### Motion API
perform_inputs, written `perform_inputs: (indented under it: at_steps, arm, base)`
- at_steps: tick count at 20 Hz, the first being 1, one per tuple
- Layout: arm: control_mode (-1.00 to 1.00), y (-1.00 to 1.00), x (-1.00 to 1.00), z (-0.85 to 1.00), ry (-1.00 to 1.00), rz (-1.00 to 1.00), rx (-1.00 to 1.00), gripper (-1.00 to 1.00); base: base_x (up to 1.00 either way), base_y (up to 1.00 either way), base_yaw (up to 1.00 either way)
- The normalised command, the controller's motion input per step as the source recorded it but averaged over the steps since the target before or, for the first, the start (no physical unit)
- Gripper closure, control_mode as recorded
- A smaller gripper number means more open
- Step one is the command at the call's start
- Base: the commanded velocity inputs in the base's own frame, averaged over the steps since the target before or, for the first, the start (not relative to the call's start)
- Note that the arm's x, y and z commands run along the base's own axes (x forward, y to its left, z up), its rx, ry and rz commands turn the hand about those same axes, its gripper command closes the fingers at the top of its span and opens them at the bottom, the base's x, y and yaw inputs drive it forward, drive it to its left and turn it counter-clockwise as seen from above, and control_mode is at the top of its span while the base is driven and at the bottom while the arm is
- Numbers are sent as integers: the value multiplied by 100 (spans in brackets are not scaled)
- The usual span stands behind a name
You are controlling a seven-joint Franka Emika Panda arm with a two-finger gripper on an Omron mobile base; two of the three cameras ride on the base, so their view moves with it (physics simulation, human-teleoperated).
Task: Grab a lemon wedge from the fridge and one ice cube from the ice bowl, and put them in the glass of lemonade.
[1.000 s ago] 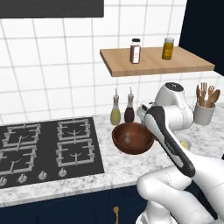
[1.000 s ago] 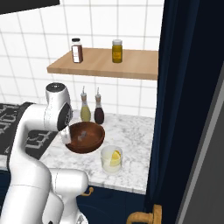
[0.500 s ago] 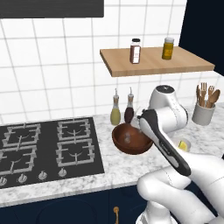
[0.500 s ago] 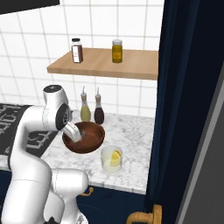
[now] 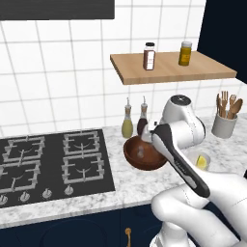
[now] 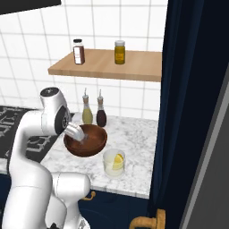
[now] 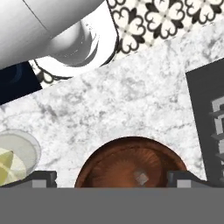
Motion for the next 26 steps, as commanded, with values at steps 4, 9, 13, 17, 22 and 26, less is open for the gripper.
perform_inputs:
  at_steps: [4,9,13,17,22,26]
  arm:
    - [-100,-1,4,-30,-22,1,0,-100]
    - [-100,-2,17,-9,-3,3,0,-100]
    - [-100,0,34,-4,5,2,0,-100]
    - [-100,0,49,-11,10,0,0,-100]
    - [-100,5,51,-22,11,0,-1,-100]
    - [-100,14,41,-14,7,4,-6,-100]
  base:
    - [0,0,0]
    - [0,0,0]
    - [0,0,0]
    - [0,0,0]
    - [0,0,0]
    - [0,0,0]
